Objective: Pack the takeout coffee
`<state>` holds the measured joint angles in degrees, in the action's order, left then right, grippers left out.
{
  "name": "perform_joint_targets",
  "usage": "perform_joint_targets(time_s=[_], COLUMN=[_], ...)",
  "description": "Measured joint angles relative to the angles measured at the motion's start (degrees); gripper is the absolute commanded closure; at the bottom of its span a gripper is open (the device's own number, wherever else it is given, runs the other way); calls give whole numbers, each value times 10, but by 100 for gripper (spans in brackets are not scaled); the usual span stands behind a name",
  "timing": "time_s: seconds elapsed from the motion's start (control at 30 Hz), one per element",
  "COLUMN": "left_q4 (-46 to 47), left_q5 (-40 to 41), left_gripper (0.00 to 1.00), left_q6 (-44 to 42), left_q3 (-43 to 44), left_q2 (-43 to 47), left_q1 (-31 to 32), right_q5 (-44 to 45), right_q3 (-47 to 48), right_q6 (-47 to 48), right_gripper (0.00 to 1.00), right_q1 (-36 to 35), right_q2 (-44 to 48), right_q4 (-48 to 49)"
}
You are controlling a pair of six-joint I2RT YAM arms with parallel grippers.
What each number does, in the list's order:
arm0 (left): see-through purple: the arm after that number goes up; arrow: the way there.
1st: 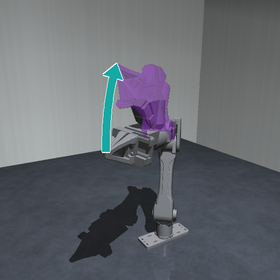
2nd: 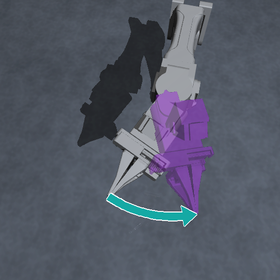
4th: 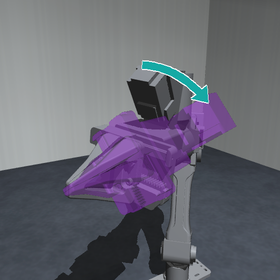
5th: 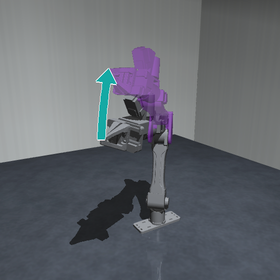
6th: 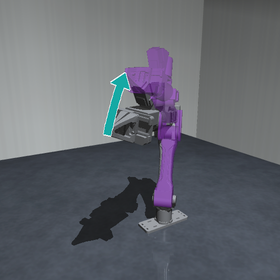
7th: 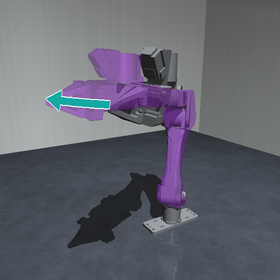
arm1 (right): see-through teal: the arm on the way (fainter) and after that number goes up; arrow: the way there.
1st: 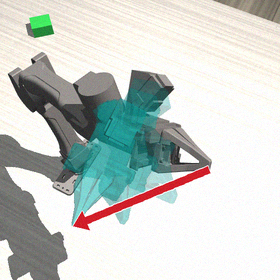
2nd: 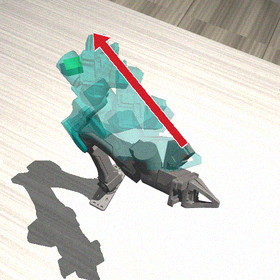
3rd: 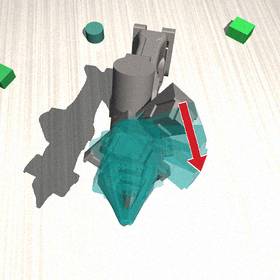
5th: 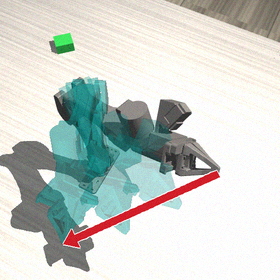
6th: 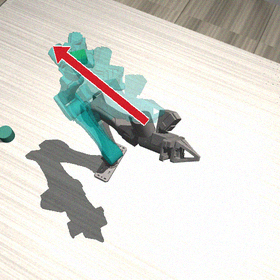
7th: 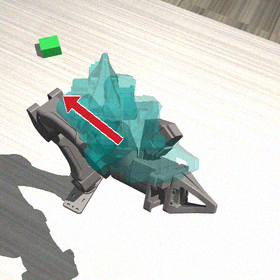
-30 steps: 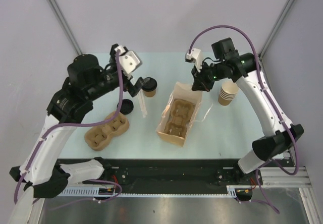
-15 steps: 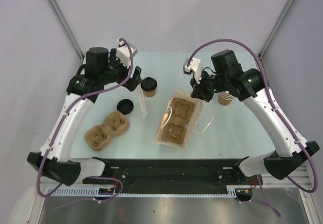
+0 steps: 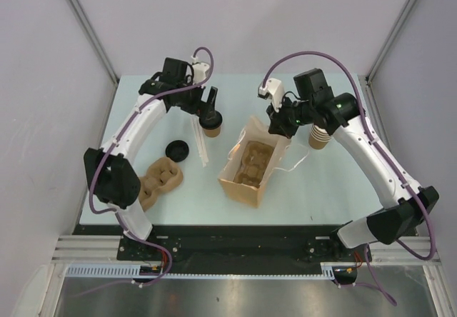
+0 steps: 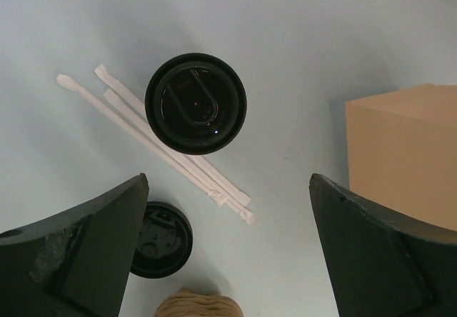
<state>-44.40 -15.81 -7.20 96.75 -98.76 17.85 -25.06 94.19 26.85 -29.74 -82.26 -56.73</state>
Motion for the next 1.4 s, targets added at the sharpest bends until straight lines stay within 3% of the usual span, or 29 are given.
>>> perform_joint_targets(time_s=[0.67, 1.4], left_q4=[-4, -16], left_q5=[65, 64], left_gripper=[0, 1], left_q6=[1, 8], left_q3=[21, 98], left_q2=[-110, -194], left_q1=[11, 13], right_q5=[-22, -28], right_q3=[0, 9], right_q6=[12, 17], right_gripper=[100, 100], right_q1=[47, 63], right_q2=[-30, -54], right_q4=[-18, -21])
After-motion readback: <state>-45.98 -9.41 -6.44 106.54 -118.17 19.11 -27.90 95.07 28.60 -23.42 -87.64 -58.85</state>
